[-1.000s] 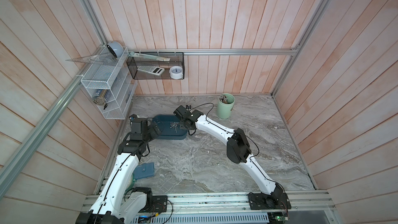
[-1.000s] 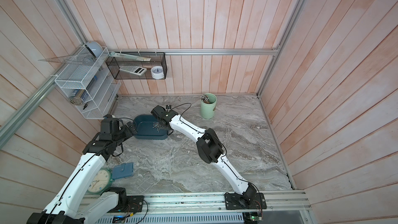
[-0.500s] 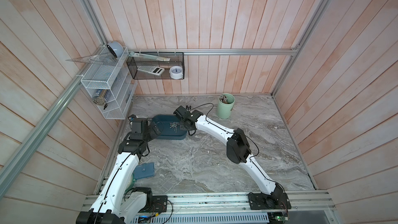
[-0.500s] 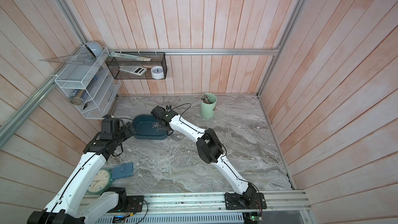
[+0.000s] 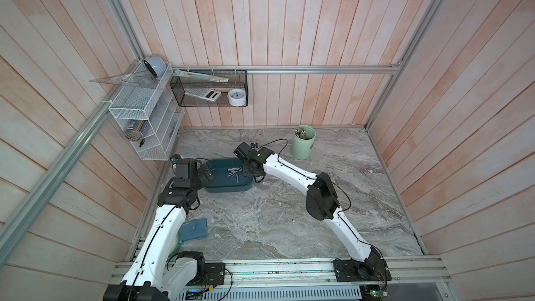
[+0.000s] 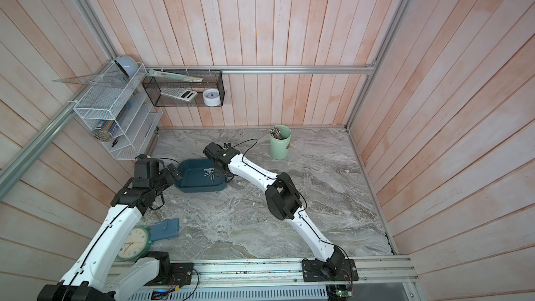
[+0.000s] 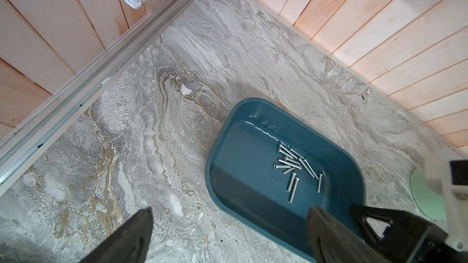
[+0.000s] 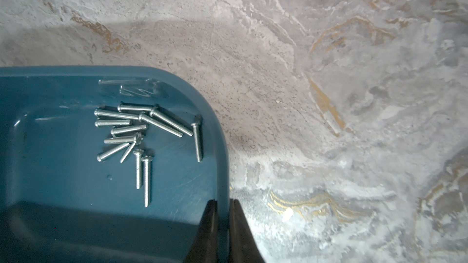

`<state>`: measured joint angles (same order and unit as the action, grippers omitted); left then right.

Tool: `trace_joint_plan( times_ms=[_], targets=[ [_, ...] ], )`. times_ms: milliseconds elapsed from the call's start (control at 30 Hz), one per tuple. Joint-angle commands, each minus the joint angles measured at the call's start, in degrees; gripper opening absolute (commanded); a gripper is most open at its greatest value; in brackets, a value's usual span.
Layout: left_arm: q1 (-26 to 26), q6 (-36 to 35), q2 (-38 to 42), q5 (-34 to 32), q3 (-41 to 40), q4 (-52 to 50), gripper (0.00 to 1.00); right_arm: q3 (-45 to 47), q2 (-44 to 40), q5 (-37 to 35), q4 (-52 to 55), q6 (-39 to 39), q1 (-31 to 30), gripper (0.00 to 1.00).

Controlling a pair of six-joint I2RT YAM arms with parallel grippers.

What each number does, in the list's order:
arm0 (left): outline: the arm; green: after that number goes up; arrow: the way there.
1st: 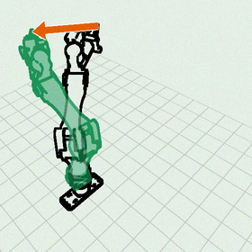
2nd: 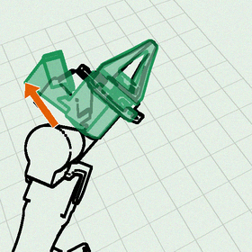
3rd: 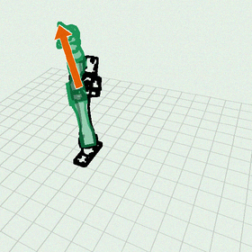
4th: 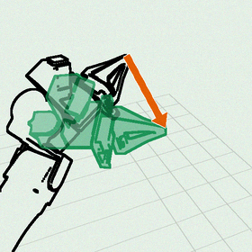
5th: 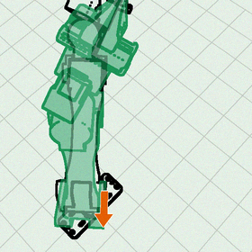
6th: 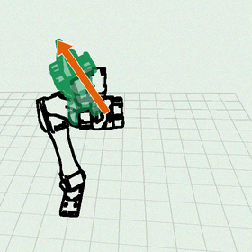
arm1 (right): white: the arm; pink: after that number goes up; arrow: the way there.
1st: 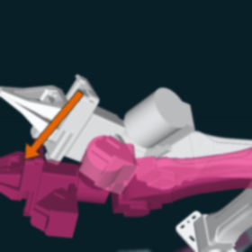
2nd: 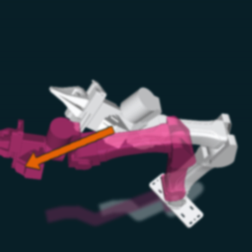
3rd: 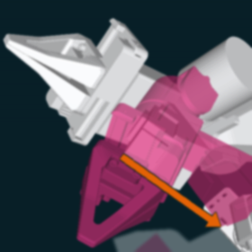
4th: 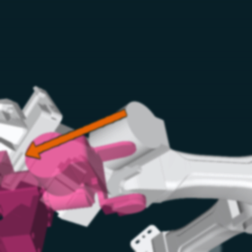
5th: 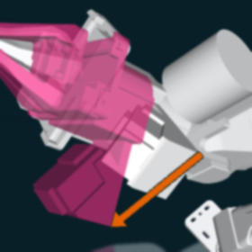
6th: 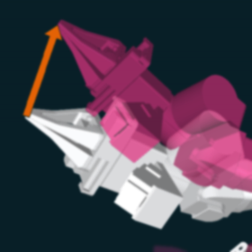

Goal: Take out the screws from the storage box
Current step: Move the storage box to the center of the board.

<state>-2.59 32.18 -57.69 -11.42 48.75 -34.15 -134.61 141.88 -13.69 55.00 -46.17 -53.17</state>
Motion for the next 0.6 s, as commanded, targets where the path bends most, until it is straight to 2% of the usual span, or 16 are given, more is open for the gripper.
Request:
trace_joint_plan(
  times_ms=[0,167,267,400,567],
  targets=[
    [0.55,-0.46,0.4,-0.97,0.12,-0.3,1.0,0.4,-4.86,2.15,7.65,1.83,-0.28,0.0],
    [0.74,-0.28,0.4,-0.49,0.08,-0.21,1.0,0.19,-7.58,8.57,16.38,3.96,1.48,0.0],
    [0.83,-0.11,0.46,-0.03,-0.04,-0.13,1.0,2.24,-10.18,8.65,19.73,5.29,1.81,0.0],
    [0.82,-0.07,0.42,1.15,-0.02,0.04,1.0,10.89,-17.11,7.75,17.81,4.68,1.8,0.0],
    [0.74,-0.44,0.27,4.71,-0.32,0.84,1.0,27.55,-27.87,4.61,8.81,1.52,1.66,0.0]
  ],
)
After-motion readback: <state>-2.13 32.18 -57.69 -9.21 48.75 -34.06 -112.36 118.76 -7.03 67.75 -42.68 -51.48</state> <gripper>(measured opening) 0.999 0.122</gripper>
